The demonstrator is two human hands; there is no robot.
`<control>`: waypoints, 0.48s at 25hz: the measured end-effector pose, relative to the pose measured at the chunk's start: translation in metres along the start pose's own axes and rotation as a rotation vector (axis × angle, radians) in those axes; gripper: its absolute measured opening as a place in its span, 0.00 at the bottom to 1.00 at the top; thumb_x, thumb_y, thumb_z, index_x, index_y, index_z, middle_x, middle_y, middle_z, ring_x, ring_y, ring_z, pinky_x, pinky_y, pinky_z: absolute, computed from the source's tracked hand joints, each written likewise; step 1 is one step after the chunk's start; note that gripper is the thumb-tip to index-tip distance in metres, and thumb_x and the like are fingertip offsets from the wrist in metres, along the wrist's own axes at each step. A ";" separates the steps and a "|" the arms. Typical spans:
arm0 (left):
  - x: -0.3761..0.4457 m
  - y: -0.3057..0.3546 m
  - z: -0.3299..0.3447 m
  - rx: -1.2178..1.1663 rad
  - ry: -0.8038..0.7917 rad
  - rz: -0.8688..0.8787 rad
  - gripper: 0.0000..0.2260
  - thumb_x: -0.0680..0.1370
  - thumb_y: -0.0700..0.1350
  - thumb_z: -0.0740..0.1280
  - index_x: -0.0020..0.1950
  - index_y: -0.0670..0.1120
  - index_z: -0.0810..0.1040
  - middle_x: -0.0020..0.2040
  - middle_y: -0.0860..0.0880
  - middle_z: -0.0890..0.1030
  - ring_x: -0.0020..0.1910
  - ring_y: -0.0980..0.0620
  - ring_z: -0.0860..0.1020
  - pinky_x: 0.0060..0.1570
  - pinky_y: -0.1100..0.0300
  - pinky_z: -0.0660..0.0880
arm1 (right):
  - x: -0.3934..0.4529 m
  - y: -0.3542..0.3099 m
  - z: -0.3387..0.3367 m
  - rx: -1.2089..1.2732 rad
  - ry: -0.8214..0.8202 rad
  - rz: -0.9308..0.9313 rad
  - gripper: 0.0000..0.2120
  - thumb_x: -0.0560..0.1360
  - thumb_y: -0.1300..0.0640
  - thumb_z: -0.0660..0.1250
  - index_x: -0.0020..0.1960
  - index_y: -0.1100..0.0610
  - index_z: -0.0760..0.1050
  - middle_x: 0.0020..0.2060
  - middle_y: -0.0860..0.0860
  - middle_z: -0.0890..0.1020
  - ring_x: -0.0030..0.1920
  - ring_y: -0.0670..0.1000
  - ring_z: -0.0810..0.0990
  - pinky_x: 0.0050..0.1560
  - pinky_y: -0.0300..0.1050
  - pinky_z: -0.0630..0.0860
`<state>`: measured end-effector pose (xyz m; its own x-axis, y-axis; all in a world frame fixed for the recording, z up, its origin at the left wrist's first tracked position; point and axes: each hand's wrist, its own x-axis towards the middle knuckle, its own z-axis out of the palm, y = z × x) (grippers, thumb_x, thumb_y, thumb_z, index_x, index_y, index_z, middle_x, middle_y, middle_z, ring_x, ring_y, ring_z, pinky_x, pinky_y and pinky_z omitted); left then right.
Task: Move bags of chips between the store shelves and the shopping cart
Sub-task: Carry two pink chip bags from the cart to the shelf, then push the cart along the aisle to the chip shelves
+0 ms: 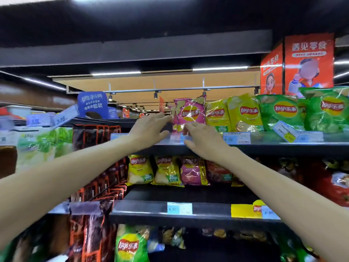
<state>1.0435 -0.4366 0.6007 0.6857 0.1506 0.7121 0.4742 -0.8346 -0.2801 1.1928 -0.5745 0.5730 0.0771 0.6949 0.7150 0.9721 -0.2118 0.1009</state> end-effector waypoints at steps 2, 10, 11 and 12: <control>-0.041 0.010 -0.008 0.004 -0.020 -0.009 0.18 0.79 0.50 0.66 0.68 0.53 0.71 0.62 0.52 0.75 0.62 0.49 0.73 0.48 0.50 0.77 | -0.021 -0.013 -0.004 0.044 -0.131 -0.035 0.11 0.78 0.50 0.64 0.58 0.54 0.71 0.55 0.52 0.75 0.57 0.56 0.75 0.54 0.53 0.73; -0.304 0.055 -0.029 0.056 -0.304 -0.310 0.17 0.78 0.48 0.67 0.67 0.49 0.74 0.62 0.50 0.77 0.61 0.45 0.75 0.48 0.49 0.76 | -0.157 -0.132 0.042 0.276 -0.316 -0.324 0.12 0.79 0.48 0.63 0.58 0.53 0.69 0.54 0.52 0.73 0.59 0.56 0.73 0.49 0.51 0.73; -0.339 0.058 -0.036 0.053 -0.339 -0.356 0.16 0.78 0.47 0.67 0.66 0.48 0.74 0.60 0.48 0.77 0.59 0.43 0.77 0.46 0.48 0.77 | -0.174 -0.154 0.049 0.300 -0.340 -0.369 0.13 0.80 0.47 0.62 0.60 0.53 0.68 0.55 0.52 0.73 0.59 0.56 0.73 0.49 0.50 0.72; -0.370 0.062 -0.043 0.059 -0.352 -0.385 0.16 0.78 0.46 0.67 0.65 0.48 0.75 0.58 0.48 0.78 0.56 0.42 0.78 0.43 0.47 0.78 | -0.190 -0.172 0.055 0.321 -0.348 -0.411 0.15 0.80 0.46 0.61 0.62 0.53 0.68 0.56 0.51 0.73 0.60 0.56 0.73 0.49 0.49 0.72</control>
<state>0.7956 -0.5665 0.3473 0.5949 0.6178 0.5142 0.7516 -0.6542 -0.0836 1.0229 -0.6318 0.3818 -0.3018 0.8703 0.3893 0.9516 0.2996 0.0679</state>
